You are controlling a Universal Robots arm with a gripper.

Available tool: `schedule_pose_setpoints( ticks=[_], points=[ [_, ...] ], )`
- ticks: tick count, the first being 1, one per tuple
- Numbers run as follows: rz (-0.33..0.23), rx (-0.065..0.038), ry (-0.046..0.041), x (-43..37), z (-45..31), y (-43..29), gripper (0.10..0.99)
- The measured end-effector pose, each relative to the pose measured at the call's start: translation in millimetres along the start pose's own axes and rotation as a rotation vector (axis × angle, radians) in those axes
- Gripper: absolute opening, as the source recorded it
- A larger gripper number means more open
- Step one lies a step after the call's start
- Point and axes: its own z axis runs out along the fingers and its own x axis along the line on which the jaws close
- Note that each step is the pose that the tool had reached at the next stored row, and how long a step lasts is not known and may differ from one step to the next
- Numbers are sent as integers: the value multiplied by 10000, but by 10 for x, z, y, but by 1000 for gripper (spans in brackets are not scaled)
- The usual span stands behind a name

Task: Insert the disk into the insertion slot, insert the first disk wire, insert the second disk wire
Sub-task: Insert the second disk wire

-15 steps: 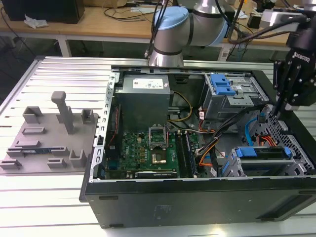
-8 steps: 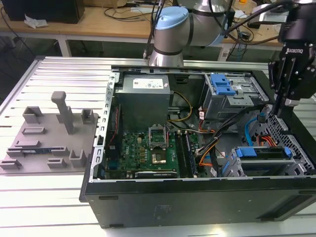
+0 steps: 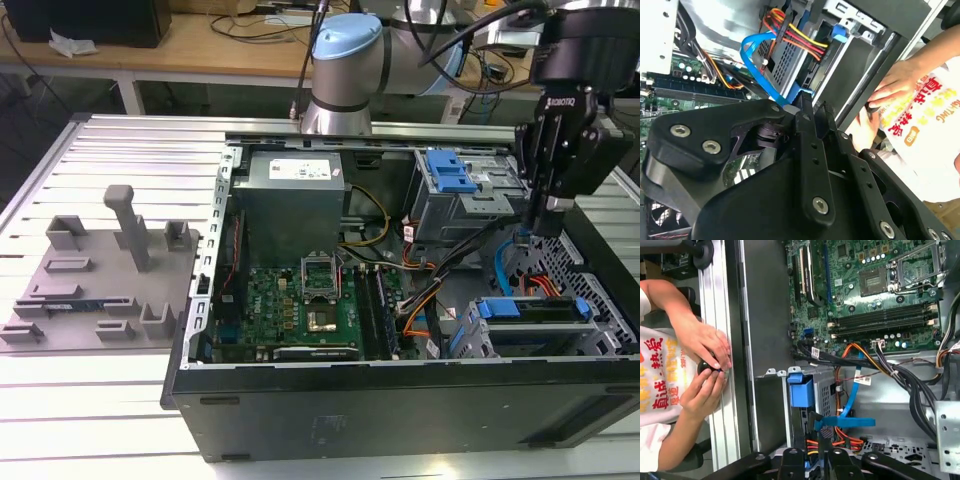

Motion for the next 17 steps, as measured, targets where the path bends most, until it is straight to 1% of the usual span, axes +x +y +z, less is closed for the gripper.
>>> schedule_pose_setpoints(
  ticks=[1,2,3,4,5,11,17],
  points=[
    [0,2,14,-10,-4,2,255],
    [0,6,50,-20,-10,3,322],
    [0,8,101,-25,-13,4,322],
    [3,11,171,-31,-15,4,322],
    [3,12,193,-32,-13,4,322],
    [4,14,225,-53,26,14,322],
    [3,15,228,-56,38,55,322]
  ],
)
